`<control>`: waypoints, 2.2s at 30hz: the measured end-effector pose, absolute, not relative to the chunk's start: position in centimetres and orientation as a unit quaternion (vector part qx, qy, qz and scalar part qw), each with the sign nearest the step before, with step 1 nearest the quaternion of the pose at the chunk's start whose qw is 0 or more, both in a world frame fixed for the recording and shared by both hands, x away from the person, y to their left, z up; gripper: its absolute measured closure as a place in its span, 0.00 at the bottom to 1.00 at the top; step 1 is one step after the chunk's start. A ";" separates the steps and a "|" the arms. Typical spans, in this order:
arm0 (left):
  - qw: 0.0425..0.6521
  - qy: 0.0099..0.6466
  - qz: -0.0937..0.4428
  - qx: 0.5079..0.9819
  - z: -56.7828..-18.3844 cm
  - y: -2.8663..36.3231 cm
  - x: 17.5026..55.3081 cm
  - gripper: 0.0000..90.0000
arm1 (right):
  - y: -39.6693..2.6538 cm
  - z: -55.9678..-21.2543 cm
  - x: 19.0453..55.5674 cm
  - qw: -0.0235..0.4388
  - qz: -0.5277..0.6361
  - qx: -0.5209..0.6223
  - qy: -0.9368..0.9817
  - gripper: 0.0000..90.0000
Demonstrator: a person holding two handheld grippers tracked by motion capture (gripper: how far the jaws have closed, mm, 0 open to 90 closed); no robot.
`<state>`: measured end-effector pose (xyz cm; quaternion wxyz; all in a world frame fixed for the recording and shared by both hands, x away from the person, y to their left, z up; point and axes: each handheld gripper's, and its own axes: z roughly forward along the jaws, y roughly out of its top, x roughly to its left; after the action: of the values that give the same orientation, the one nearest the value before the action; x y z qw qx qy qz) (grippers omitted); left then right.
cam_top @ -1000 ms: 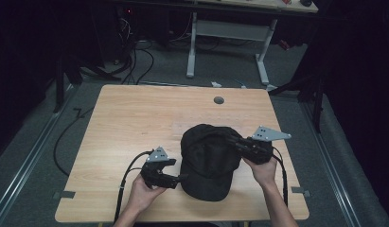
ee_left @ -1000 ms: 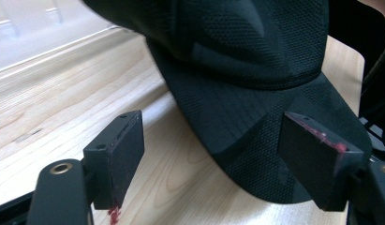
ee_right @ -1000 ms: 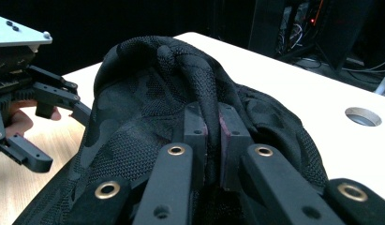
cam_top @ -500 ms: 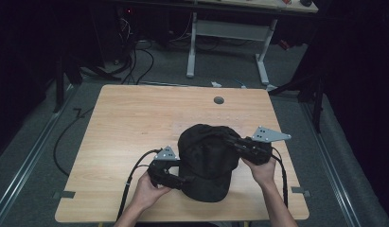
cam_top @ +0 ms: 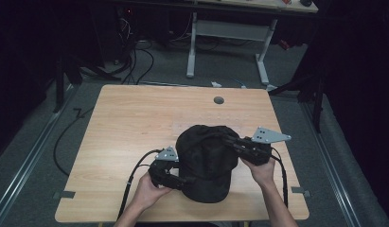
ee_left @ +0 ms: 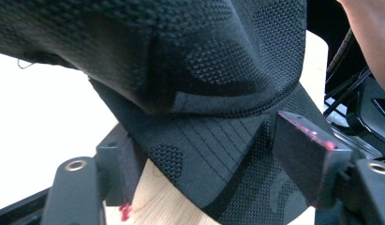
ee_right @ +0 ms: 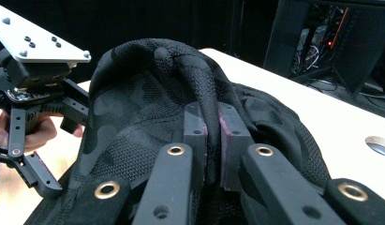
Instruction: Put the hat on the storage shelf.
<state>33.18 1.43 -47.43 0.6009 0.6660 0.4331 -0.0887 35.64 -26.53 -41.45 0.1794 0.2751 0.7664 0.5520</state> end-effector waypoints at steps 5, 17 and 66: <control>0.599 0.433 -0.083 0.668 -47.4 1.6 33.2 0.47 | -26.4 -41.5 35.7 0.184 0.553 0.274 0.765 0.93; 0.603 0.433 -0.089 0.664 -47.1 2.1 33.1 0.67 | -26.1 -41.2 35.6 0.196 0.556 0.269 0.762 0.91; 0.672 0.435 -0.086 0.593 -44.8 6.0 32.8 0.96 | -27.8 -42.9 35.9 0.202 0.520 0.341 0.757 0.54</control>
<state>32.84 6.03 -44.76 0.6723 0.5925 0.4354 -0.0858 35.87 -27.80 -42.85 0.2025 0.3411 0.7565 0.5199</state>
